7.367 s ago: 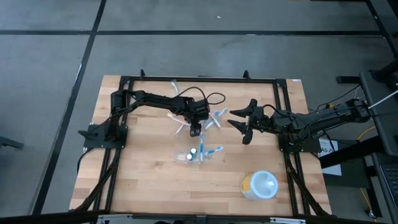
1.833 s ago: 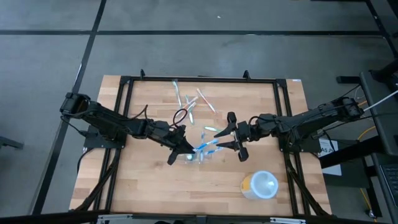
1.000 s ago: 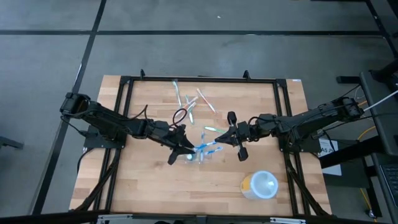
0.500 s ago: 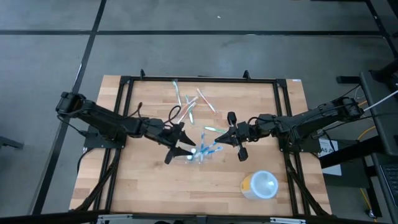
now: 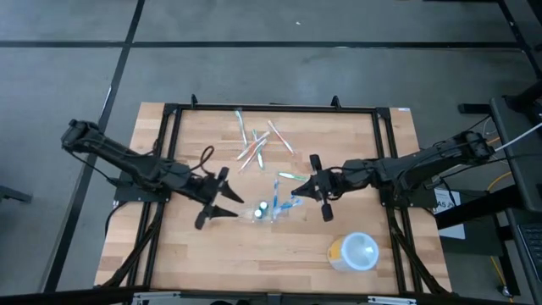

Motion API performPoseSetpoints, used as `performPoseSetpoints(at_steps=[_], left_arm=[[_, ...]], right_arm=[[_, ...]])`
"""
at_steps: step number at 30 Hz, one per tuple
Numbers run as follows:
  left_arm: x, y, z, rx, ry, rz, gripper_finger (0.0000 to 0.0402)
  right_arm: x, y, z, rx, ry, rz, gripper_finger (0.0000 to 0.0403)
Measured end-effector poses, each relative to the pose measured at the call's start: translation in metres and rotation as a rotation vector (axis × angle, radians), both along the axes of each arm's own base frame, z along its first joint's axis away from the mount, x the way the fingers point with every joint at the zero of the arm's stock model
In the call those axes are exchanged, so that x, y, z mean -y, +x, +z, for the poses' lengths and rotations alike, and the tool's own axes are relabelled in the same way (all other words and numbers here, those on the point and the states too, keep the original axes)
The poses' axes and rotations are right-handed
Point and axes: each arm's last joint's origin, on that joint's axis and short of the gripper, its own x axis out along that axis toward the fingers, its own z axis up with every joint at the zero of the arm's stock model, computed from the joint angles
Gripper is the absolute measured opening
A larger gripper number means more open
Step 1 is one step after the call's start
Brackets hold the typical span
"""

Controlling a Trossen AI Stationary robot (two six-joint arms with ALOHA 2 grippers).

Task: Pick & Place toothbrushing station
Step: Put the blue toothbrush into the transparent organizer

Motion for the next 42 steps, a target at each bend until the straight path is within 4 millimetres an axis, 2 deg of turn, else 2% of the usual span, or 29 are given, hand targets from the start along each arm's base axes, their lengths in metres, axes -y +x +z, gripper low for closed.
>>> performPoseSetpoints(at_steps=[6,13,21,24,31,42], left_arm=[[0.014,-0.018,0.008,0.039,0.035,0.041,0.0189],[0.022,-0.026,0.011,0.062,0.052,0.053,0.0191],[0.022,-0.027,0.011,0.058,0.055,0.056,0.0191],[0.022,-0.027,0.011,0.058,0.055,0.056,0.0191],[0.022,-0.027,0.011,0.058,0.055,0.056,0.0189],[0.022,-0.027,0.011,0.058,0.055,0.056,0.0187]], right_arm=[[-0.009,-0.002,0.004,-0.006,-0.019,0.017,0.0],[-0.009,-0.002,0.002,-0.02,-0.026,-0.005,0.0],[-0.007,-0.003,-0.001,-0.047,-0.042,-0.038,0.0],[-0.008,-0.003,0.003,-0.095,-0.045,-0.043,0.0],[-0.02,-0.005,0.011,-0.112,-0.081,-0.059,0.0],[-0.025,-0.007,0.015,-0.119,-0.104,-0.078,0.0]])
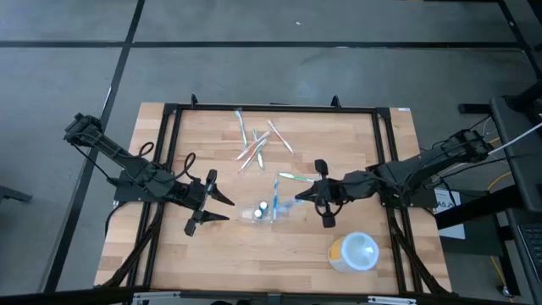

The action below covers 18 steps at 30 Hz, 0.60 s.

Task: Pick & Place toothbrushing station
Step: Put the blue toothbrush into the transparent organizer

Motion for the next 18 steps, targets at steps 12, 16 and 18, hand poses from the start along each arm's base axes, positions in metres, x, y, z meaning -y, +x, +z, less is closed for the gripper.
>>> performPoseSetpoints(at_steps=[12,16,18], left_arm=[[0.0,0.0,0.0,0.0,-0.001,0.0,0.0185],[0.0,0.0,0.0,0.0,-0.001,0.0,0.0185],[0.0,0.0,0.0,0.0,-0.001,0.0,0.0184]], right_arm=[[0.003,0.003,-0.007,-0.046,0.021,-0.025,0.0],[0.007,0.014,-0.018,-0.09,0.054,0.004,0.0],[0.01,0.021,-0.025,-0.115,0.062,0.012,0.0]])
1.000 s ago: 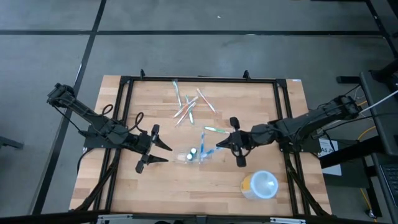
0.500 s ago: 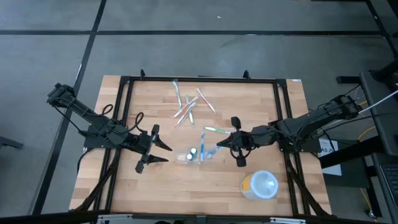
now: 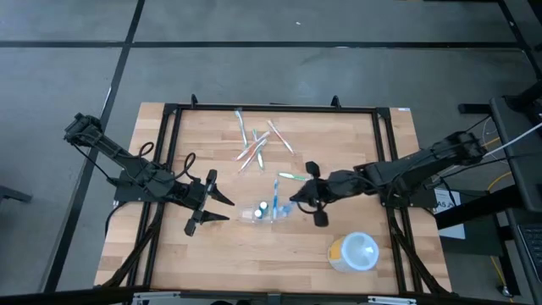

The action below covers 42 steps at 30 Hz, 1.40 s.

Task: Pick & Place toothbrushing station
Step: Put the blue toothbrush into the transparent organizer, then put the green toothbrush into the transparent organizer

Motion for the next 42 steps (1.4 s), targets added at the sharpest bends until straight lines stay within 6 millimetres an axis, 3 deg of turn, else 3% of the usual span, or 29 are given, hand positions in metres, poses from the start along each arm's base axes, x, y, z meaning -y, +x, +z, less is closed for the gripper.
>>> performPoseSetpoints(at_steps=[6,19,24,29,33,37,42], left_arm=[[0.0,0.0,-0.001,-0.008,0.005,0.0,0.0185],[-0.001,0.0,-0.002,-0.017,0.014,0.026,0.0186],[-0.007,0.0,-0.006,-0.039,0.078,0.205,0.0186],[-0.02,0.004,-0.024,-0.146,0.138,0.576,0.0182],[-0.04,0.018,-0.043,-0.209,0.093,0.84,0.0182],[-0.068,0.039,-0.063,-0.321,0.018,0.908,0.0182],[-0.141,0.049,-0.08,-0.454,-0.124,1.05,0.0182]], right_arm=[[0.008,0.008,-0.005,-0.005,0.02,-0.028,0.0023],[0.01,0.01,-0.004,0.02,0.014,-0.085,0.0209],[0.008,0.009,0.012,0.124,-0.057,-0.134,0.0233],[0.001,0.006,0.018,0.15,-0.126,-0.171,0.0232],[0.0,0.005,0.018,0.157,-0.173,-0.226,0.0224],[0.001,0.004,0.021,0.168,-0.17,-0.243,0.0215],[0.003,-0.002,0.031,0.2,-0.135,-0.254,0.0212]])
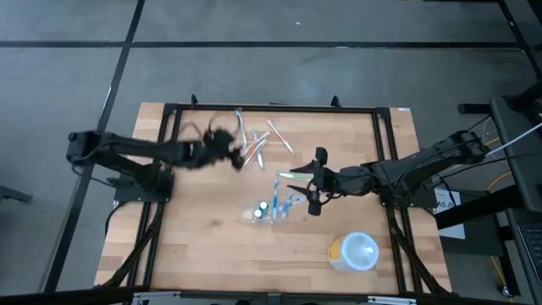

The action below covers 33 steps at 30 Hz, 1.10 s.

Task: Pick & Place toothbrushing station
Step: Put the green toothbrush into the transparent organizer

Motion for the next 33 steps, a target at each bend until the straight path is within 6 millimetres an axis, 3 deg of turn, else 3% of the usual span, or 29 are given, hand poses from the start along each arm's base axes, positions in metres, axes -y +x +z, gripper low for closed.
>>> performPoseSetpoints(at_steps=[6,9,12,16,24,33], left_arm=[[-0.107,-0.03,0.021,0.086,-0.137,0.161,0.0182],[-0.144,-0.045,0.026,0.114,-0.268,0.18,0.0182],[-0.171,-0.049,0.018,0.048,-0.403,0.204,0.0182],[-0.197,-0.036,-0.001,-0.042,-0.51,0.192,0.0182],[-0.245,0.003,-0.027,-0.095,-0.553,0.18,0.0182],[-0.262,0.013,-0.049,-0.298,-0.653,0.282,0.0182]], right_arm=[[-0.001,-0.002,0.002,-0.008,0.017,0.052,0.022],[0.001,-0.002,0.001,-0.02,0.014,0.049,0.0221],[0.001,-0.003,0.001,-0.022,0.013,0.046,0.022],[0.001,-0.003,0.001,-0.019,0.022,0.045,0.0219],[0.0,-0.003,0.001,-0.018,0.039,0.045,0.0219],[0.0,-0.006,-0.006,-0.085,0.089,0.022,0.0219]])
